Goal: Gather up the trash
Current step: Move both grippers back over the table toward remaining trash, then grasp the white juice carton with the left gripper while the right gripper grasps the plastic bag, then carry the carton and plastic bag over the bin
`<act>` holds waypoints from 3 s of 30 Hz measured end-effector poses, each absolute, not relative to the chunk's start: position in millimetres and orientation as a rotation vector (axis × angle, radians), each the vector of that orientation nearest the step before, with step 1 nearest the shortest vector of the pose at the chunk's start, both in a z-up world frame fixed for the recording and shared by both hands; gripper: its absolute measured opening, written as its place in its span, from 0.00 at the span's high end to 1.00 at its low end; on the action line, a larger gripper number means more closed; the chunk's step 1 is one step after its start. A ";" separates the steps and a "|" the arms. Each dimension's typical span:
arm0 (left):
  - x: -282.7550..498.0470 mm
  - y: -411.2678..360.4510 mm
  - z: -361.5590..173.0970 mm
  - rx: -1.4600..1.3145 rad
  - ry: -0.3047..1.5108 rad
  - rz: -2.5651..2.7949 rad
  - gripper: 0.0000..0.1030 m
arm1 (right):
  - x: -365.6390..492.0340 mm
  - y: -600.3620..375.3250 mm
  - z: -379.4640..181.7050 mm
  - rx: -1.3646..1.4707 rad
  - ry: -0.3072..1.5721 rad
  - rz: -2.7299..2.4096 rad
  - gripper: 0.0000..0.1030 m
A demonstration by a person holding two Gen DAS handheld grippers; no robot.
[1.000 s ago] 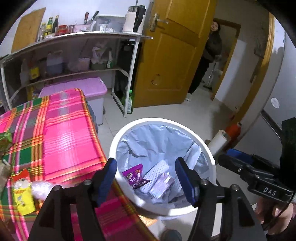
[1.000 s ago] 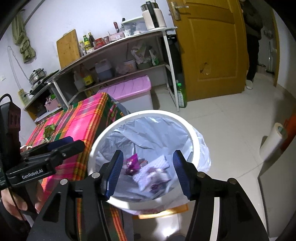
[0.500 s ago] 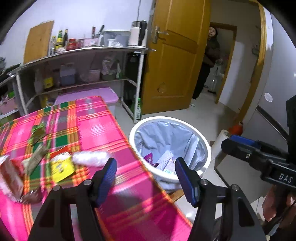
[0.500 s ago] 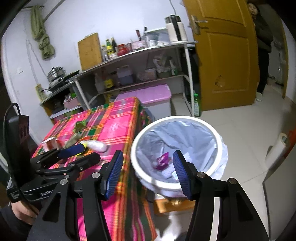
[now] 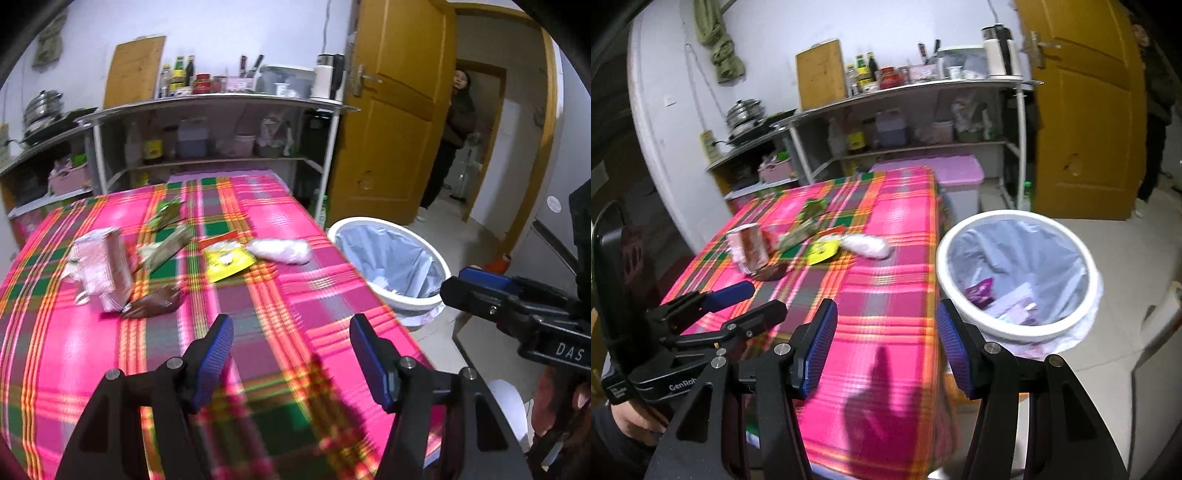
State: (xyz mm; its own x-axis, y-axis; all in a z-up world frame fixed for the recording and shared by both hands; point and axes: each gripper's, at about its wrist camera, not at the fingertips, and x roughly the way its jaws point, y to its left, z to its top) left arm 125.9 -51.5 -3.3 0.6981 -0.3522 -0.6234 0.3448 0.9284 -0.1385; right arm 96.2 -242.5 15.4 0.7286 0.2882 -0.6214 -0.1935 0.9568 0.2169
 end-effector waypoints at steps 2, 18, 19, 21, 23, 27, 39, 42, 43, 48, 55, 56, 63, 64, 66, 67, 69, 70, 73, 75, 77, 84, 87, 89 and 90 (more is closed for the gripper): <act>120.5 -42.9 -4.4 -0.022 0.698 -0.371 0.37 | 95.7 -231.8 14.5 0.131 0.709 0.288 0.45; 120.7 9.4 -7.7 -0.084 0.681 -0.255 0.37 | 110.6 -196.0 4.0 0.068 0.748 0.357 0.44; 121.9 12.4 -7.6 -0.086 0.681 -0.248 0.37 | 113.7 -194.8 3.9 0.061 0.751 0.357 0.44; 125.6 17.5 -6.8 -0.086 0.679 -0.231 0.37 | 121.2 -192.1 3.8 0.047 0.755 0.362 0.44; 130.6 22.4 -6.2 -0.089 0.678 -0.219 0.37 | 129.6 -189.8 3.2 0.028 0.758 0.368 0.44; 142.1 35.0 -2.4 -0.077 0.661 -0.179 0.37 | 146.2 -187.6 1.4 0.003 0.763 0.374 0.44; 201.5 61.0 -14.5 -0.071 0.685 -0.105 0.37 | 211.0 -184.0 -14.8 -0.053 0.805 0.382 0.44; 215.3 62.9 -19.7 -0.072 0.695 -0.099 0.37 | 226.9 -184.2 -20.6 -0.063 0.820 0.381 0.44; 219.4 63.9 -21.4 -0.075 0.700 -0.100 0.37 | 233.5 -184.3 -23.5 -0.068 0.828 0.379 0.44; 233.4 67.6 -31.0 -0.084 0.716 -0.094 0.39 | 255.7 -183.2 -34.5 -0.088 0.854 0.390 0.44; 242.7 71.9 -39.0 -0.112 0.749 -0.113 0.63 | 272.7 -169.0 -49.3 -0.132 0.894 0.431 0.44; 242.7 71.9 -39.1 -0.115 0.748 -0.118 0.63 | 273.6 -167.4 -51.4 -0.136 0.900 0.438 0.45; 237.4 70.1 -35.7 -0.111 0.728 -0.134 0.64 | 269.2 -159.8 -53.9 -0.137 0.907 0.451 0.73; 235.7 69.5 -34.5 -0.109 0.725 -0.135 0.64 | 267.9 -160.2 -53.3 -0.135 0.905 0.450 0.73; 231.3 68.8 -30.9 -0.107 0.717 -0.138 0.64 | 263.6 -162.3 -51.1 -0.112 0.901 0.448 0.73; 229.0 68.4 -28.6 -0.106 0.712 -0.139 0.64 | 261.8 -163.8 -49.4 -0.105 0.897 0.443 0.73; 223.9 66.6 -23.8 -0.100 0.702 -0.143 0.64 | 256.4 -167.1 -43.7 -0.086 0.884 0.439 0.74; 221.3 65.8 -21.5 -0.098 0.697 -0.147 0.65 | 253.2 -168.4 -40.8 -0.079 0.877 0.439 0.74; 212.2 60.1 -13.2 -0.080 0.674 -0.167 0.65 | 240.9 -171.0 -31.0 -0.061 0.856 0.440 0.74; 206.9 57.3 -9.8 -0.074 0.663 -0.175 0.65 | 232.3 -172.0 -26.9 -0.056 0.847 0.439 0.74; 202.6 55.7 -7.4 -0.076 0.661 -0.179 0.65 | 223.5 -174.5 -23.8 -0.054 0.840 0.437 0.74; 178.7 42.0 13.3 -0.069 0.620 -0.219 0.65 | 193.6 -188.6 -10.0 -0.016 0.813 0.423 0.74; 170.0 33.4 21.5 -0.066 0.607 -0.241 0.65 | 182.0 -195.1 -1.6 -0.002 0.795 0.411 0.74; 164.9 26.9 25.7 -0.063 0.602 -0.257 0.65 | 173.9 -199.9 4.2 0.007 0.780 0.403 0.74; 161.3 21.5 27.9 -0.059 0.599 -0.270 0.65 | 169.5 -203.0 7.8 0.013 0.772 0.399 0.74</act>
